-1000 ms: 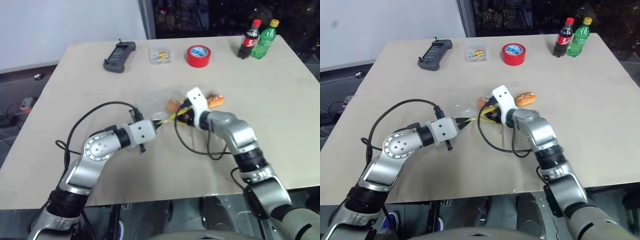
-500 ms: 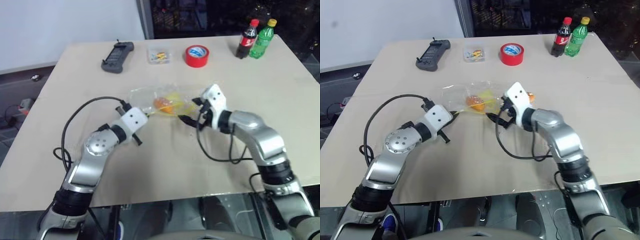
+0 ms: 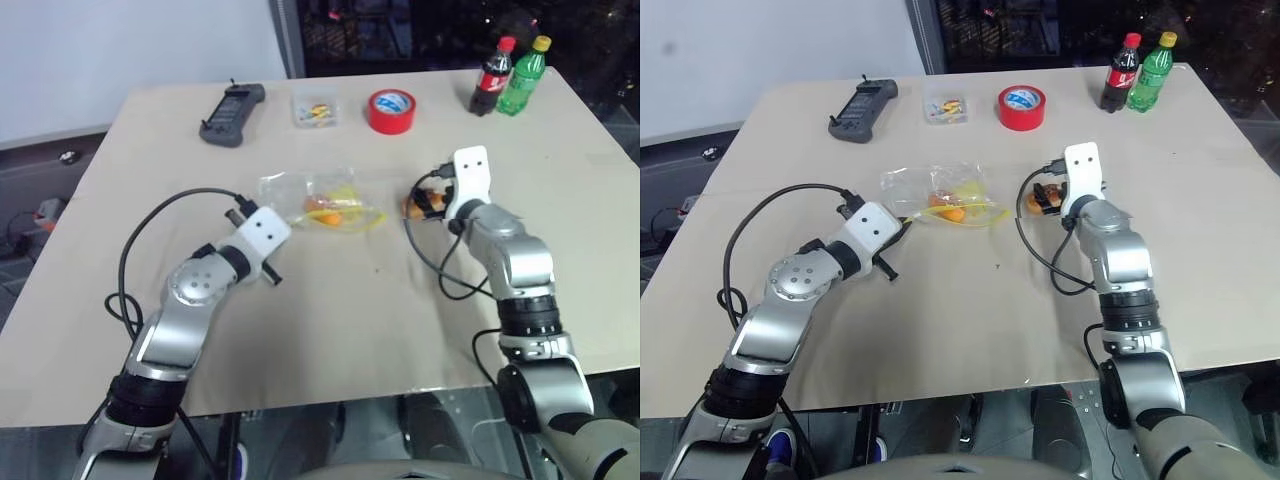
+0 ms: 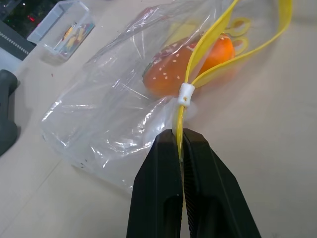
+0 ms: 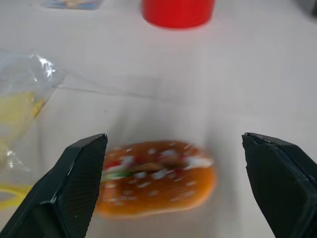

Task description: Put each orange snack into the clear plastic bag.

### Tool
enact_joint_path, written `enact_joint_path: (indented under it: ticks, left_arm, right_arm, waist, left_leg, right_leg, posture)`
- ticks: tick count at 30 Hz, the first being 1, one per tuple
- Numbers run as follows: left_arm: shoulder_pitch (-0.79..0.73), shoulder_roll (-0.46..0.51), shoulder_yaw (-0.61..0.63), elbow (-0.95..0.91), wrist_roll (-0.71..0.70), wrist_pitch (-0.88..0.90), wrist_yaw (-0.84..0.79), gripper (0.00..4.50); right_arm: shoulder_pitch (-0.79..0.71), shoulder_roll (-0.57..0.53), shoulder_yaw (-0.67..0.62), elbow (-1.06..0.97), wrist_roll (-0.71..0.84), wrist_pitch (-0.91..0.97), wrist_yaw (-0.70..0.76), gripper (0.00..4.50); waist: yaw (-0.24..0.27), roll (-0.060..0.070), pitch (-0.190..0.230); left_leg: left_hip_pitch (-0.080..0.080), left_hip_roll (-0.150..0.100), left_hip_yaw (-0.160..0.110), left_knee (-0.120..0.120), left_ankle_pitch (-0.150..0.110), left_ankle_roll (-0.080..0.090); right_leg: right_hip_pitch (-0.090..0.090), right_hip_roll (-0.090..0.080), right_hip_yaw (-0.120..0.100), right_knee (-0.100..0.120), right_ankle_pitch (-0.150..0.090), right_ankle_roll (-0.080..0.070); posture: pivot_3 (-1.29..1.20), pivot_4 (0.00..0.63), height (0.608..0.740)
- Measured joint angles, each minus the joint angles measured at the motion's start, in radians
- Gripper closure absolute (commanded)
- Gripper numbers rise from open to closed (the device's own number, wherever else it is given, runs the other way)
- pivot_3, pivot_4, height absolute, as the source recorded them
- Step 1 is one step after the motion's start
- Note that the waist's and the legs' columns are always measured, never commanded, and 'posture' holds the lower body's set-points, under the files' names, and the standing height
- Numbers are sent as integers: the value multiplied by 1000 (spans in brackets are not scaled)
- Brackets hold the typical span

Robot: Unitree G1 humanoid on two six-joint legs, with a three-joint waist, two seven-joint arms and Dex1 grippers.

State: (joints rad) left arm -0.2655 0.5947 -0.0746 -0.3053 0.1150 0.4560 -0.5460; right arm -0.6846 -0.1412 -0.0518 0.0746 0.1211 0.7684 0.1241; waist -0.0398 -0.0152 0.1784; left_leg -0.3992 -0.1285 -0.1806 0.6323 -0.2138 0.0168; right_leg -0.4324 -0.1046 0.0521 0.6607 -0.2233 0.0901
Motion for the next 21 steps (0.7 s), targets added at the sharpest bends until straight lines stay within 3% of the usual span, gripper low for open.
enact_joint_path:
  ticks: [12, 21]
  left_arm:
    - [6, 1, -2, 0, 2, 8, 5, 4500]
    - [6, 2, -4, 0, 5, 8, 5, 4500]
  right_arm:
    - [75, 132, 54, -59, -89, 4, -178, 53]
    - [61, 226, 12, -20, -94, 13, -261, 53]
  waist:
    - [-3, 0, 0]
    - [-3, 0, 0]
  left_leg:
    - [1, 0, 0, 0, 0, 0]
    - [1, 0, 0, 0, 0, 0]
  right_leg:
    - [0, 1, 0, 1, 0, 0]
    - [0, 1, 0, 1, 0, 0]
  posture:
    - [0, 150, 740]
    - [0, 150, 740]
